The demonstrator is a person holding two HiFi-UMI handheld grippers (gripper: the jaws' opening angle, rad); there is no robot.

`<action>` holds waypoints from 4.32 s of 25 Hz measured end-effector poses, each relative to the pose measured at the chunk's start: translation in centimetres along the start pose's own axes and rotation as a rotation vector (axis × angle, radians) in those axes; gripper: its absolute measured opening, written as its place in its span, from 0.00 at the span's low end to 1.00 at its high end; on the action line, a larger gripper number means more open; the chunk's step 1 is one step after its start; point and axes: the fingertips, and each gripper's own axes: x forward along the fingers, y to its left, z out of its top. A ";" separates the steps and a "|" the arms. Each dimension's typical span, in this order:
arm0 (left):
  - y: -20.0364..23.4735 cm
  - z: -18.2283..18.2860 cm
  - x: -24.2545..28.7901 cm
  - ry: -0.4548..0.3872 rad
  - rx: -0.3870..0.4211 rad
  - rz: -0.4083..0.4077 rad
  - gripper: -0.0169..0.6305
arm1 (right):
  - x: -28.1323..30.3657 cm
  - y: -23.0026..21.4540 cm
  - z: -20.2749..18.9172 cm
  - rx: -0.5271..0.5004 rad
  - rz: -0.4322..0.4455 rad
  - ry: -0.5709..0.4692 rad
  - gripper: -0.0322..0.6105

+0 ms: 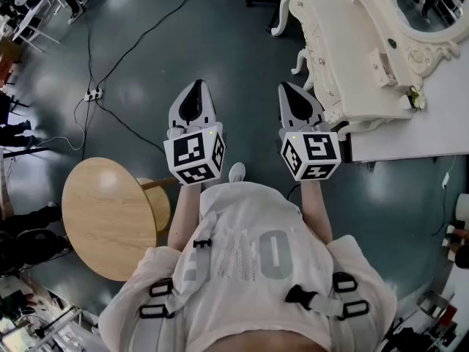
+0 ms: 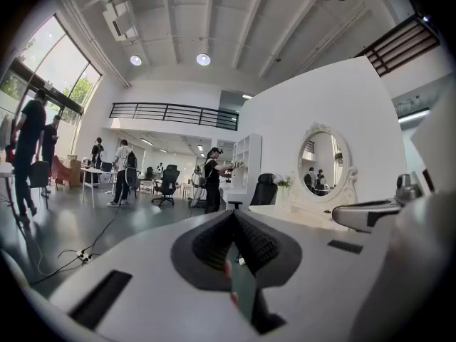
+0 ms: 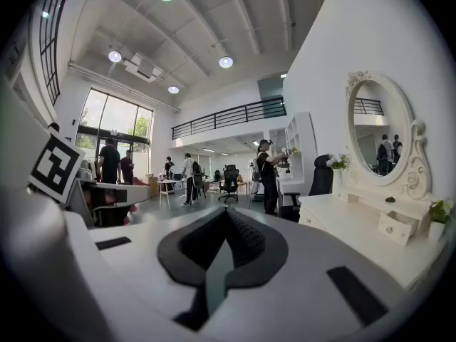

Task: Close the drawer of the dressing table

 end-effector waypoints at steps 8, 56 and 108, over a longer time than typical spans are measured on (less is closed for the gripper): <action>2.7 -0.6 1.8 0.017 -0.020 0.007 0.06 | 2.9 1.1 -0.3 -0.005 0.030 0.023 0.06; 14.3 0.7 29.7 -0.008 -0.019 0.041 0.06 | 35.1 -3.6 1.5 0.030 0.223 0.047 0.06; -45.9 -1.5 42.0 0.125 0.124 -1.528 0.06 | -0.9 -39.4 0.4 0.217 -1.597 -0.097 0.06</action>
